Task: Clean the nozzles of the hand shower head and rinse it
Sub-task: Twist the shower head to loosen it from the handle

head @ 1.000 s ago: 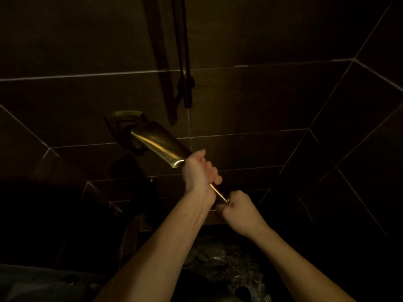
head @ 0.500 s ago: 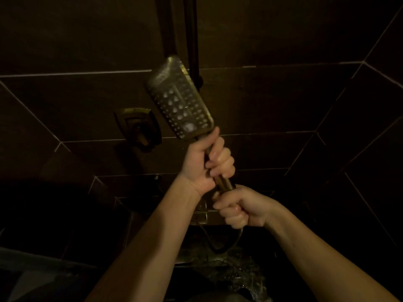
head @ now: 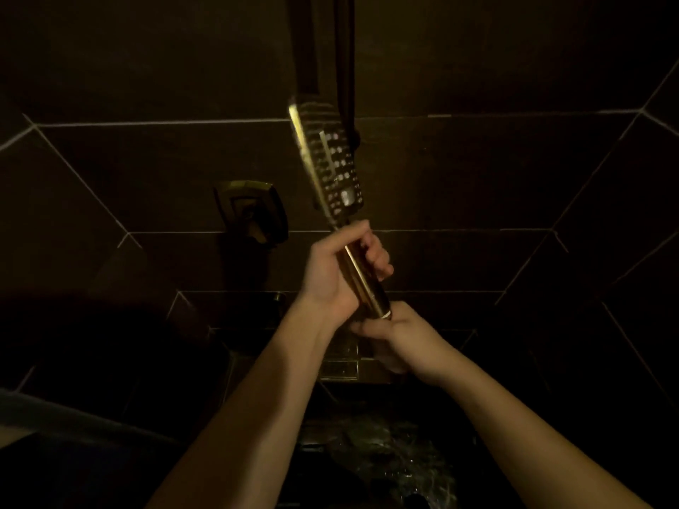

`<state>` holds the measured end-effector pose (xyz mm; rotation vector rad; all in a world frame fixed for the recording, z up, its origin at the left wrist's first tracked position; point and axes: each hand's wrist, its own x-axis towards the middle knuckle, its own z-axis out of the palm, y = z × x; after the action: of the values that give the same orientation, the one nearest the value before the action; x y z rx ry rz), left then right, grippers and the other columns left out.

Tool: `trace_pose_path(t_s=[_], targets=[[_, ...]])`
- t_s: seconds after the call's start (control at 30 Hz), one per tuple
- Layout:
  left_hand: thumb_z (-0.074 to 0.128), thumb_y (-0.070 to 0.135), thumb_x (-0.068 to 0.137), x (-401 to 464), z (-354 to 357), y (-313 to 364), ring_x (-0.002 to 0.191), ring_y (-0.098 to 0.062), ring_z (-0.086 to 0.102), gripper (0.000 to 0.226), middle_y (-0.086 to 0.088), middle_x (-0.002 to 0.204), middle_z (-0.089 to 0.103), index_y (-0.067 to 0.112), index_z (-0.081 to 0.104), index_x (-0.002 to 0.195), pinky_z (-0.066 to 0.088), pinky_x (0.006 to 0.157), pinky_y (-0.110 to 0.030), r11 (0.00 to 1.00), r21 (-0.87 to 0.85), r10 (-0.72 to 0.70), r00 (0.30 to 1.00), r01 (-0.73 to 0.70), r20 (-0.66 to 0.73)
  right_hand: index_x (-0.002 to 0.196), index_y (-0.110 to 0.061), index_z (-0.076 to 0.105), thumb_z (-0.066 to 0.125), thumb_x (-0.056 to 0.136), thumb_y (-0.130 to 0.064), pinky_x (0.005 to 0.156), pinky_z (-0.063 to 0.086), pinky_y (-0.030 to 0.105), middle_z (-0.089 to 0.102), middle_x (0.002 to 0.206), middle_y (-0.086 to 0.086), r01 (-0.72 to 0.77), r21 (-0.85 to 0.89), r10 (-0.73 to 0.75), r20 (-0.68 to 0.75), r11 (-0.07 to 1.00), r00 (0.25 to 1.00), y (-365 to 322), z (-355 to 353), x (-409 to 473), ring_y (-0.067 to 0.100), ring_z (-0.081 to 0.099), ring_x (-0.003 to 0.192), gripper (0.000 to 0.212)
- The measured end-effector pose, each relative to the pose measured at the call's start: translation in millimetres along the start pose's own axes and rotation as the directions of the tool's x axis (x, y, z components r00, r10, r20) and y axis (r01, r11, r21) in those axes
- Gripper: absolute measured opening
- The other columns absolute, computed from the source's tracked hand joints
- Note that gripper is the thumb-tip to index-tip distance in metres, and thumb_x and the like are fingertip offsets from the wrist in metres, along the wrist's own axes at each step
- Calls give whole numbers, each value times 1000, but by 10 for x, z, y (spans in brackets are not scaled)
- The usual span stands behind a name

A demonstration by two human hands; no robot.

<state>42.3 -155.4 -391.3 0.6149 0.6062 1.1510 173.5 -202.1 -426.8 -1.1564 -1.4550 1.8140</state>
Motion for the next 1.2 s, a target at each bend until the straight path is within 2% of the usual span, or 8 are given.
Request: trace_pose_path(t_s=[0.2,0.27,0.33,0.43,0.6,0.8,1.0,1.2], targets=[[71,33,85,-18,108,141,133,-44,50,52,-26,138,57,3,65,127,38,111,-58,997,3,-69,860,78,506,64,-22,31,58,92,-20,34,10,18,26,45,-8,-328,333,104,543,884,833,-61,-13,-13,6,16,34,39],[71,35,87,2,97,133,129,-43,56,40,-26,132,64,5,74,113,44,108,-56,994,-24,-81,865,107,495,61,-23,27,60,90,-23,35,12,16,22,47,-8,-387,342,94,633,856,768,-70,-70,-1,5,16,35,44],[77,38,83,12,54,100,84,-26,75,28,-13,83,76,10,77,80,60,78,-39,988,-53,-109,908,142,406,59,-23,29,60,90,-22,35,12,16,23,47,-8,-405,346,103,640,847,762,-58,-111,11,5,16,36,44],[71,39,90,57,22,27,32,-8,38,51,6,38,39,17,51,48,33,41,-23,988,-7,-148,966,153,210,59,-21,37,61,89,-18,39,9,22,30,46,-7,-321,272,178,442,907,879,-7,-138,31,7,18,37,39],[68,29,90,54,118,-115,35,-11,22,53,5,41,27,21,36,48,22,39,-24,993,-7,-110,934,114,-341,70,-12,53,60,87,-9,37,24,23,41,48,1,-124,-46,121,-67,991,990,64,-56,35,11,34,35,19],[67,32,94,25,261,-129,41,-11,28,44,5,50,34,23,47,56,27,43,-27,997,68,8,848,33,-530,75,-15,64,58,89,-11,58,40,35,54,57,-2,-53,-264,-16,-254,963,967,104,62,61,15,49,54,15],[67,54,87,-66,234,77,95,-20,69,40,-8,90,76,14,71,83,49,88,-39,953,304,82,976,-17,-202,71,-17,52,60,87,-13,41,22,26,37,53,1,-56,93,54,30,994,998,-122,-79,-22,14,32,41,18],[89,35,68,42,189,256,145,-33,42,79,-18,152,52,11,60,138,30,120,-53,1000,22,6,965,-12,262,66,-21,20,54,91,-11,37,9,21,19,49,-3,-245,295,97,439,924,893,-292,-136,-31,8,14,36,43]])
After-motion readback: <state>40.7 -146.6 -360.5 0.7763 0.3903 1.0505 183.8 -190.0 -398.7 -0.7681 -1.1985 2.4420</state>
